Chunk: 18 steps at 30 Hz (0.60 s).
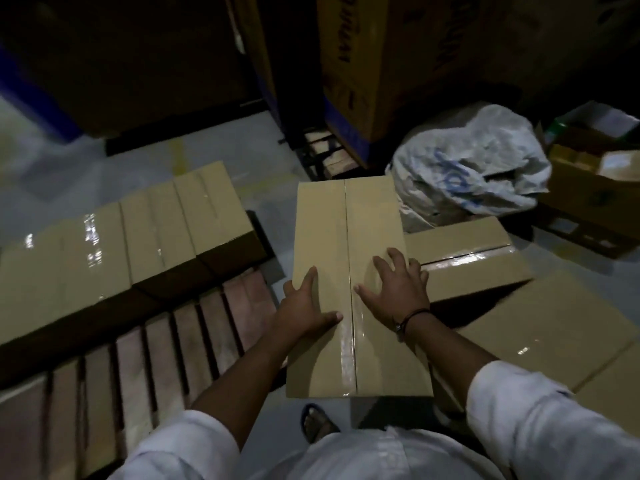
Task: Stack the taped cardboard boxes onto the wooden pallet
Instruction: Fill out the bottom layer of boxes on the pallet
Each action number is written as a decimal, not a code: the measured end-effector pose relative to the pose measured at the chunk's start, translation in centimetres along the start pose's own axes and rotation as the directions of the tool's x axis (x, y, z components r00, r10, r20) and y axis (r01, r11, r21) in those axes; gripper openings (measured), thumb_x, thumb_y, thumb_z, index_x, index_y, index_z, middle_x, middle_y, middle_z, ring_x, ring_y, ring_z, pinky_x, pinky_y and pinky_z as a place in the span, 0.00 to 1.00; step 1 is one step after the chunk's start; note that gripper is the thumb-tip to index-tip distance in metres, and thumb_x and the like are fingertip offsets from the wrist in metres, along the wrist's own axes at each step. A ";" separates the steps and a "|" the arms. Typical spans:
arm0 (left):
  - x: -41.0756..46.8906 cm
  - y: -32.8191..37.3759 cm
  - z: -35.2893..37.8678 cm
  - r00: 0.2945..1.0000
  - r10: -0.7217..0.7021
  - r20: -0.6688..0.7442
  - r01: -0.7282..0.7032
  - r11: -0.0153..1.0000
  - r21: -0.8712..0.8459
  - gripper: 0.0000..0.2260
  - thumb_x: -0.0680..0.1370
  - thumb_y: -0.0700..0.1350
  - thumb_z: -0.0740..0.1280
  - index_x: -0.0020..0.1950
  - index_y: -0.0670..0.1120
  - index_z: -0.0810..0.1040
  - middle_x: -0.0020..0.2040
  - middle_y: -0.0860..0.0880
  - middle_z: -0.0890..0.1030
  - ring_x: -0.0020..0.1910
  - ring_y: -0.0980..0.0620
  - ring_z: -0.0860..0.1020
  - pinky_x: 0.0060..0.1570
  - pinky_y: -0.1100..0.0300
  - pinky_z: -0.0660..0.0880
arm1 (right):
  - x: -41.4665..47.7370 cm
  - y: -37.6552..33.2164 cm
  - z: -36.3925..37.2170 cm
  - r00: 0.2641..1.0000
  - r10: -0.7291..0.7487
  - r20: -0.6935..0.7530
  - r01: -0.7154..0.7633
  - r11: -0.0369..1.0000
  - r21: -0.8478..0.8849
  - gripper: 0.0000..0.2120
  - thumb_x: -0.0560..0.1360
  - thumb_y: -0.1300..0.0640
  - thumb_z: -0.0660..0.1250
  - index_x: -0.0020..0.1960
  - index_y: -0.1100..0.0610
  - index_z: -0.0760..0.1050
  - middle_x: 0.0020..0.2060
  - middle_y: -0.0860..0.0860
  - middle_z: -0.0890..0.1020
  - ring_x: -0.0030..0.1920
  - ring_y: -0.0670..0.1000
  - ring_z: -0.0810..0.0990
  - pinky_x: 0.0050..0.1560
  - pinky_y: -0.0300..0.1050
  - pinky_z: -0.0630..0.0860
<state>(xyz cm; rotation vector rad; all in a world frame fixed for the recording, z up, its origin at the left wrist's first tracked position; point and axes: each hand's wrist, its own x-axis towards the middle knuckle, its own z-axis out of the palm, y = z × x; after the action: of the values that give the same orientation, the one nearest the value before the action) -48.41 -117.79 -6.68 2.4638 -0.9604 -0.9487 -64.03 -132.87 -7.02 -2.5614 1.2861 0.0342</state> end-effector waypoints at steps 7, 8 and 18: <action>-2.4 -8.9 -3.4 0.987 -0.124 -0.099 0.114 0.988 -0.102 0.55 0.67 0.63 0.78 0.83 0.58 0.46 0.80 0.45 0.58 0.74 0.42 0.68 0.65 0.51 0.72 | 0.9 -9.4 2.6 0.971 -0.175 0.160 0.174 0.985 0.023 0.43 0.67 0.24 0.61 0.76 0.42 0.60 0.77 0.48 0.55 0.73 0.63 0.56 0.70 0.64 0.60; -2.7 -10.0 -3.6 0.983 -0.151 -0.105 0.139 0.983 -0.120 0.55 0.66 0.64 0.78 0.83 0.59 0.46 0.80 0.43 0.58 0.74 0.41 0.68 0.65 0.50 0.73 | 0.9 -10.5 2.9 0.964 -0.195 0.181 0.191 0.981 0.042 0.44 0.67 0.24 0.63 0.77 0.42 0.60 0.77 0.48 0.55 0.74 0.63 0.54 0.71 0.64 0.60; -4.2 -16.7 -5.3 0.940 -0.337 -0.051 0.322 0.928 -0.189 0.60 0.65 0.65 0.80 0.83 0.57 0.42 0.82 0.41 0.44 0.79 0.38 0.60 0.70 0.46 0.68 | 2.7 -17.8 6.6 0.865 -0.307 0.397 0.275 0.952 0.138 0.47 0.66 0.30 0.72 0.79 0.43 0.58 0.81 0.51 0.41 0.77 0.64 0.52 0.71 0.59 0.67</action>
<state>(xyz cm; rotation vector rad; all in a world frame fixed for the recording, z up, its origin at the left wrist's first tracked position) -39.20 -102.56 -9.38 2.5307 -0.4175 -0.9762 -47.68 -123.28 -9.62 -2.4709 0.7217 0.4357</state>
